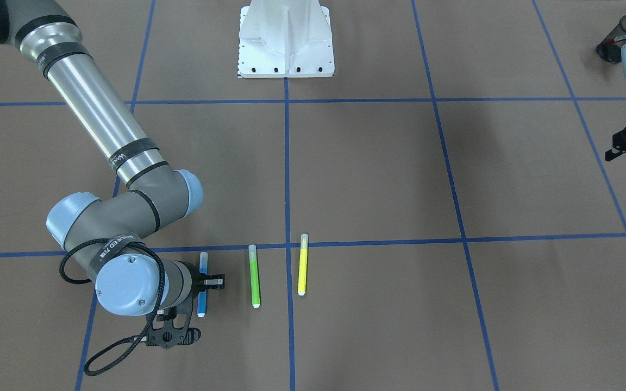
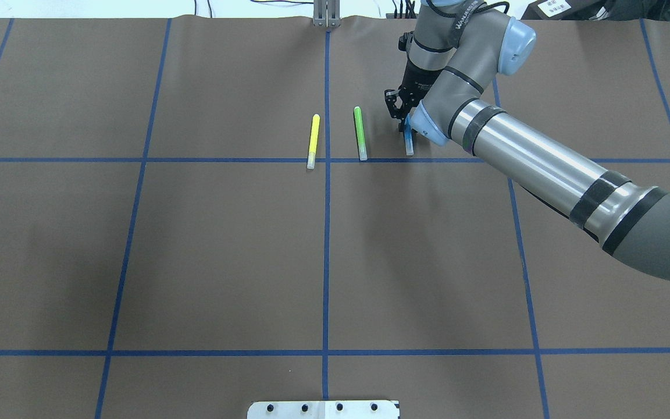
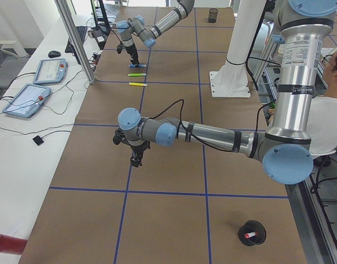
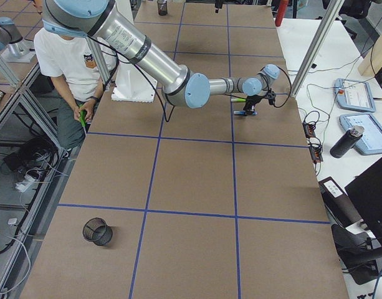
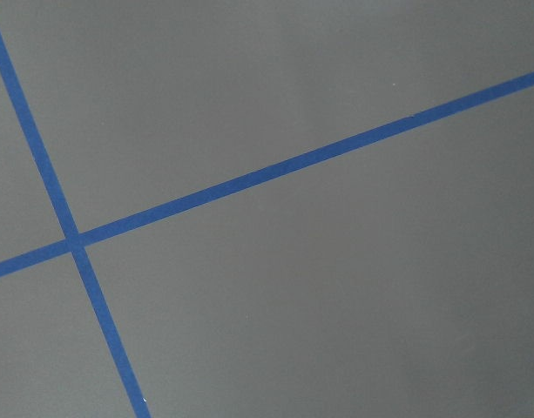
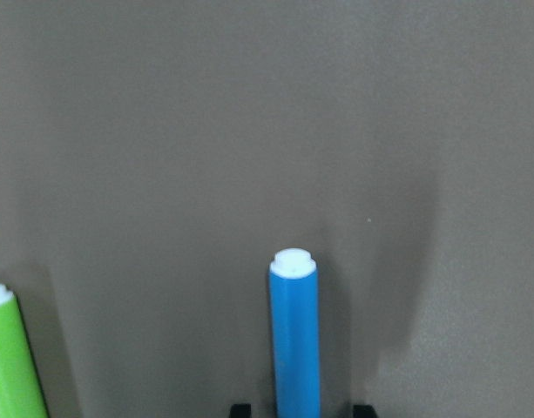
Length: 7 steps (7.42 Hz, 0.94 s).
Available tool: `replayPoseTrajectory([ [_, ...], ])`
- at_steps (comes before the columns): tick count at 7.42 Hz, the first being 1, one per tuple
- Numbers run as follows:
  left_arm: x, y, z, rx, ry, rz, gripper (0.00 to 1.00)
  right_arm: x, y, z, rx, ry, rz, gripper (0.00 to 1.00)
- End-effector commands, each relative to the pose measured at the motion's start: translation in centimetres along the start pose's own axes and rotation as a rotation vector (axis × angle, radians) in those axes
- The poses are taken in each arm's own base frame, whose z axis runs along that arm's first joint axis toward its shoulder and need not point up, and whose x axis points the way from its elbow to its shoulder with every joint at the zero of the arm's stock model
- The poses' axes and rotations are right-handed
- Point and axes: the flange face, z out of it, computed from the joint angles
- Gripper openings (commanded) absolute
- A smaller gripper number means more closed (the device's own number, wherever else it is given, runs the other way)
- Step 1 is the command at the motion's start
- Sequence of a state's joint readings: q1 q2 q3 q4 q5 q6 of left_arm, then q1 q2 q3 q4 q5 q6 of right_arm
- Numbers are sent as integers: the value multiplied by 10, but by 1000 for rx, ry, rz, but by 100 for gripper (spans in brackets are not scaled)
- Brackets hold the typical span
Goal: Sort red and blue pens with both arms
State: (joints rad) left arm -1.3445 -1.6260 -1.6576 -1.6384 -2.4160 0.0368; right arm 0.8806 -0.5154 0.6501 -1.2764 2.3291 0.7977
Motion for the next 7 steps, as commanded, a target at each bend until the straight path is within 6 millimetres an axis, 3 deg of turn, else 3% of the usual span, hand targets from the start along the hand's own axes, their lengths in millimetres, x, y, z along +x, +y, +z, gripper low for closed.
replayPoseTrajectory([
  [1, -2, 1, -4, 7, 1, -5, 100, 0, 0, 1, -1, 1, 0, 35],
  [4, -2, 0, -7, 13, 0, -3, 100, -1, 0, 1, -1, 1, 0, 0],
  [6, -2, 1, -7, 12, 0, -4, 100, -11, -2, -10, 10, -7, -8, 0],
  [7, -2, 0, -7, 13, 0, -3, 100, -13, -7, -29, 35, -16, -5, 0],
])
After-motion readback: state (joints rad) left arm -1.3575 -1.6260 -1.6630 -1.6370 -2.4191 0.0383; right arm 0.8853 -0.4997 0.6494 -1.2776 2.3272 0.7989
